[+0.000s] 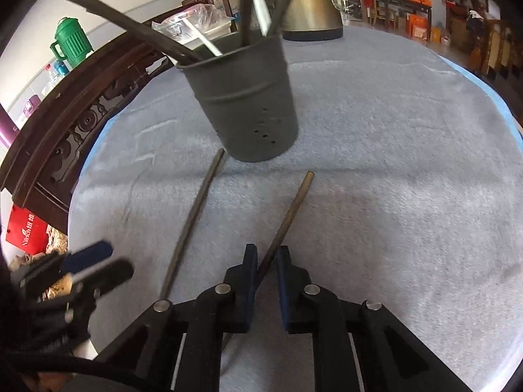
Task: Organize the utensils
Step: 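Grasp a dark chopstick with the right tool while the left tool grasps another chopstick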
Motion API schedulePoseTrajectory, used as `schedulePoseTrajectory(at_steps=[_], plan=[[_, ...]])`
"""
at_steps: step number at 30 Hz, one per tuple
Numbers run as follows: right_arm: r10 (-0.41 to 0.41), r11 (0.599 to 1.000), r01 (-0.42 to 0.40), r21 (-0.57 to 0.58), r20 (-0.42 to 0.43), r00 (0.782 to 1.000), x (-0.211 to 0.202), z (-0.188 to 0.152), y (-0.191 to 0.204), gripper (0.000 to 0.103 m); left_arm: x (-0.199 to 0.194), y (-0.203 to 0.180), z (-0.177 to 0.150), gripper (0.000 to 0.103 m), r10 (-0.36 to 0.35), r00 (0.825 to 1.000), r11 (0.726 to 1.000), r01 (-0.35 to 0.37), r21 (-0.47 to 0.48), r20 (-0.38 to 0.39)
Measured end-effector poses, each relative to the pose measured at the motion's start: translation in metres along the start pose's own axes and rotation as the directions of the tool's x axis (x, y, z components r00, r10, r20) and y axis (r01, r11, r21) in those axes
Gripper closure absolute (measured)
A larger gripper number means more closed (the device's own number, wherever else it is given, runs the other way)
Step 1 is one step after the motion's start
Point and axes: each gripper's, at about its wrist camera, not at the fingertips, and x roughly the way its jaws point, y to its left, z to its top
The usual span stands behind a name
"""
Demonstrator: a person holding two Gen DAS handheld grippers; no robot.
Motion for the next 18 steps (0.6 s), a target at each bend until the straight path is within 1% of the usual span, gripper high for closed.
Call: schedulePoseTrajectory(at_steps=[3,7,10,11,13,16,18], plan=[[-0.001,1.000,0.001,0.004,-0.013,1.000,-0.006,-0.005,-0.012,0.090,0.012,-0.011,0.011,0.056,-0.038,0.999,0.999,0.038,0.012,-0.027],[0.021,1.000,-0.020,0.020,-0.027,0.999,-0.012,-0.009,-0.025,0.090,0.030,-0.022,0.021,0.056,-0.062,0.996,0.998,0.063,0.006,-0.066],[0.045,0.998,-0.043,0.039,-0.045,0.998,-0.016,-0.011,-0.033,0.089,0.035,-0.029,0.024,0.056,-0.050,0.997,0.998,0.052,0.023,-0.059],[0.060,0.997,-0.057,0.061,-0.055,0.997,-0.016,-0.011,-0.037,0.088,0.035,-0.031,0.025,0.059,-0.051,0.997,0.998,0.052,0.028,-0.057],[0.092,0.990,-0.083,0.111,-0.078,0.993,-0.014,-0.009,-0.044,0.088,0.037,-0.033,0.025,0.084,-0.055,0.997,0.998,0.057,0.038,-0.062],[0.127,0.973,-0.105,0.208,-0.095,0.987,-0.012,-0.003,-0.055,0.086,0.039,-0.033,0.025,0.094,-0.054,0.997,0.997,0.057,0.048,-0.059],[0.131,0.962,-0.105,0.253,-0.088,0.987,-0.011,0.002,-0.061,0.081,0.038,-0.030,0.022,0.096,-0.071,0.996,0.996,0.074,0.045,-0.058]])
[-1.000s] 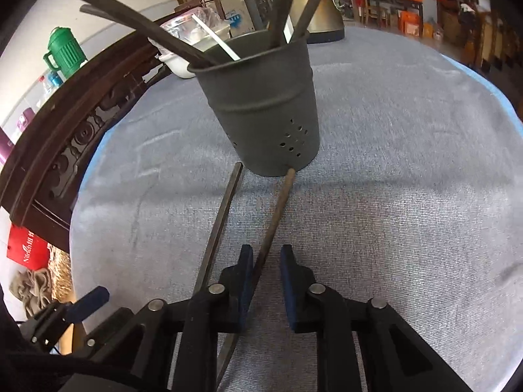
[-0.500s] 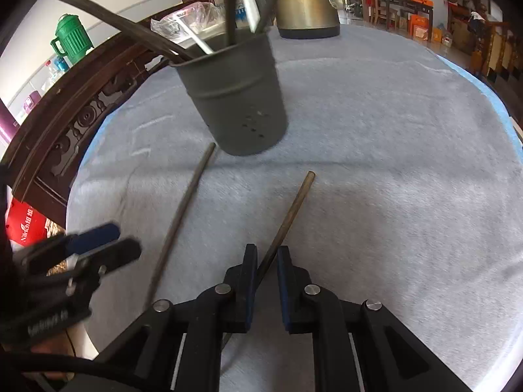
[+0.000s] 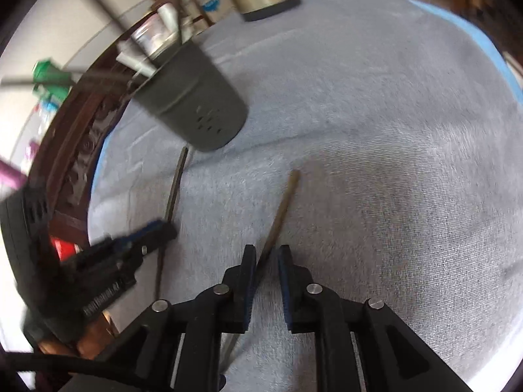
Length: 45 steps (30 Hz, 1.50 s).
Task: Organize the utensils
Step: 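Grasp a dark chopstick with the right tool while the left tool grasps another chopstick, then lift the left tool's chopstick upright while the right tool lifts its chopstick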
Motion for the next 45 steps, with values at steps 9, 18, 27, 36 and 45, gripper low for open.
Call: schedulePoseTrajectory(at_steps=[9,18,27,36,45], plan=[[-0.108,0.992,0.107,0.061,0.023,0.994,0.006,0.024,0.003,0.078,-0.013,0.010,-0.015,0.096,-0.042,0.999,0.999,0.042,-0.004,-0.031],[-0.210,0.977,0.211,-0.018,0.041,0.977,0.018,0.039,0.017,0.089,-0.006,0.032,0.023,0.079,-0.054,0.998,0.997,0.053,-0.050,-0.030],[-0.228,0.969,0.234,-0.084,0.075,0.971,0.019,0.031,0.024,0.094,0.006,0.025,0.026,0.096,-0.034,0.999,0.999,0.034,-0.030,-0.003],[-0.221,0.973,0.219,-0.070,-0.024,0.975,0.014,0.030,0.021,0.092,-0.001,0.034,0.018,0.091,-0.016,0.998,1.000,0.015,-0.028,-0.062],[-0.276,0.955,0.271,-0.121,-0.033,0.961,0.022,0.035,0.032,0.091,0.007,0.028,0.038,0.073,0.013,0.998,1.000,-0.013,-0.008,-0.060]])
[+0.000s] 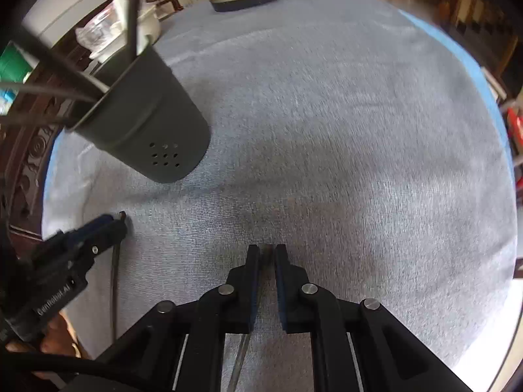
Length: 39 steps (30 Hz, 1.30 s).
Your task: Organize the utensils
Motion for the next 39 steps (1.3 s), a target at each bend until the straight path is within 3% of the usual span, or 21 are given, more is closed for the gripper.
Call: schedulePoseTrajectory(at_steps=[2,3,7,12,19,26,31,35,39], plan=[[-0.026,0.998,0.027,-0.050,0.025,0.999,-0.001,-0.004,0.008,0.092,0.005,-0.012,-0.003,0.093,-0.003,1.000,0.999,0.003,0.033,0.006],[-0.024,0.998,0.026,-0.057,0.033,0.999,-0.002,-0.005,0.010,0.093,0.008,-0.012,-0.004,0.097,-0.005,1.000,0.999,0.005,0.038,0.006],[0.052,0.998,-0.050,-0.031,0.054,0.997,-0.007,-0.008,0.006,0.096,-0.002,-0.014,-0.011,0.097,-0.021,0.999,0.999,0.020,0.046,0.027],[0.122,0.992,-0.115,-0.049,0.173,0.977,-0.045,-0.016,0.000,0.097,-0.049,-0.023,-0.020,0.098,-0.031,0.990,0.997,0.021,0.076,0.137],[0.197,0.980,-0.174,-0.098,0.335,0.921,-0.097,-0.021,0.001,0.097,-0.127,-0.034,-0.016,0.098,-0.061,0.946,0.992,0.023,0.123,0.319],[0.276,0.960,-0.215,-0.177,0.486,0.829,-0.153,-0.030,0.016,0.097,-0.178,-0.047,0.003,0.098,-0.092,0.890,0.989,0.028,0.147,0.447],[0.328,0.944,-0.244,-0.221,0.586,0.741,-0.192,-0.035,0.023,0.097,-0.203,-0.051,0.007,0.098,-0.107,0.856,0.988,0.034,0.151,0.506],[0.349,0.937,-0.252,-0.242,0.667,0.658,-0.222,-0.038,0.030,0.097,-0.215,-0.050,0.015,0.098,-0.108,0.838,0.989,0.034,0.147,0.536],[0.351,0.936,-0.241,-0.256,0.718,0.600,-0.241,-0.031,0.041,0.097,-0.226,-0.050,0.024,0.098,-0.117,0.822,0.990,0.051,0.131,0.557]])
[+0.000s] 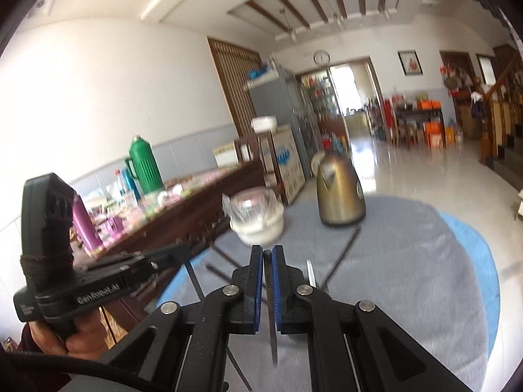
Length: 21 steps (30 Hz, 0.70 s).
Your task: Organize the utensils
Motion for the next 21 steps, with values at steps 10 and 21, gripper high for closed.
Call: schedulePoseTrajectory(at_steps=[10,21], plan=[[-0.011,0.999,0.013,-0.041,0.050,0.999,0.018,0.047,0.015,0.097,0.003,-0.005,0.048,0.098,0.029,0.997,1.000,-0.028,-0.010,0.075],[-0.050,0.998,0.052,-0.028,0.058,0.997,0.047,0.084,0.007,0.097,0.028,-0.016,0.085,0.097,0.078,0.993,0.997,-0.078,0.004,0.091]])
